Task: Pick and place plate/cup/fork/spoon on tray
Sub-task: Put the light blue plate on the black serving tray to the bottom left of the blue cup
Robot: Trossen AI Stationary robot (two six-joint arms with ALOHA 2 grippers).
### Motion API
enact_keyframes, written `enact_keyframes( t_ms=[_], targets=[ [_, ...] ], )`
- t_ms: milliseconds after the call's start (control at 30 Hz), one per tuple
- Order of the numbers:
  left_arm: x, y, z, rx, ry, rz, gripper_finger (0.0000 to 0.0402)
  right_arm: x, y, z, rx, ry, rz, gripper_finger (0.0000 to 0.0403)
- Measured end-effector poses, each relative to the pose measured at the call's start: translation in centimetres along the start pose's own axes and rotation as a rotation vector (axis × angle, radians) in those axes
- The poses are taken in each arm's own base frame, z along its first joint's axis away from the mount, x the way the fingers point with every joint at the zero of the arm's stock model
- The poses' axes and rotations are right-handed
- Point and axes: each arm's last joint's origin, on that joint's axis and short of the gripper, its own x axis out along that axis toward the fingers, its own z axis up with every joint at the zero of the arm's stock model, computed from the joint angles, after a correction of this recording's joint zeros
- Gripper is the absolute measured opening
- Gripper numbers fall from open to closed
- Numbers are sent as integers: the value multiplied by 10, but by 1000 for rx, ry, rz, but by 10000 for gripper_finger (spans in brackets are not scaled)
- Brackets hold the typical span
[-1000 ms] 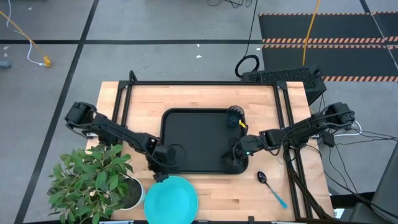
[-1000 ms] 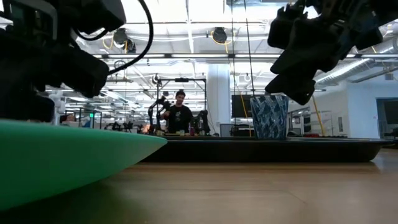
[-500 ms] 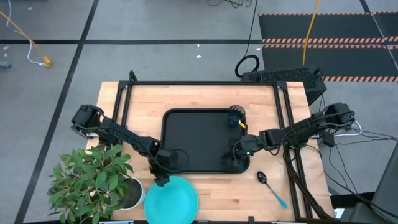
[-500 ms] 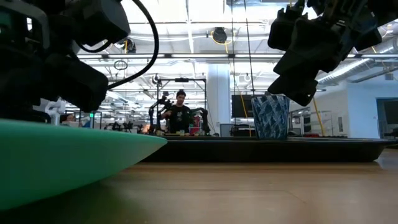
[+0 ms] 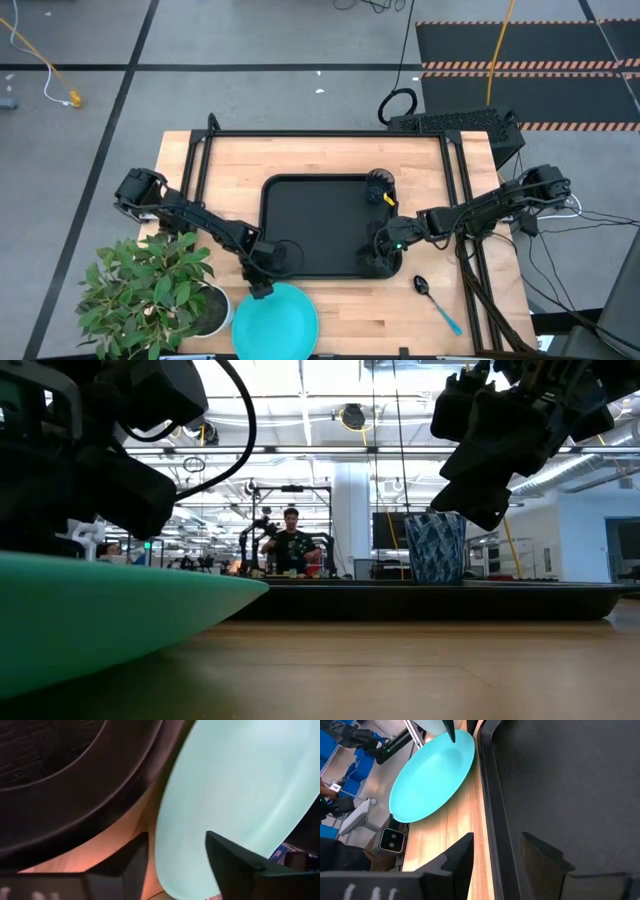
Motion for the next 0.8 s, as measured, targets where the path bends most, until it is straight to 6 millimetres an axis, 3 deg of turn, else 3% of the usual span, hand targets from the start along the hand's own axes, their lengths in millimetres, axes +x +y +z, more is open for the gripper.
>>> enact_keyframes(
  t_ms=[267,500,800],
  targets=[
    [0,2,-3,-8,65,-23,20,0,0,0,-2,0,0,151],
    [-4,4,-3,-3,127,-68,7,0,0,0,-7,-1,0,151],
    [-30,5,10,54,31,-149,5,0,-1,0,-12,6,-8,151]
  ],
)
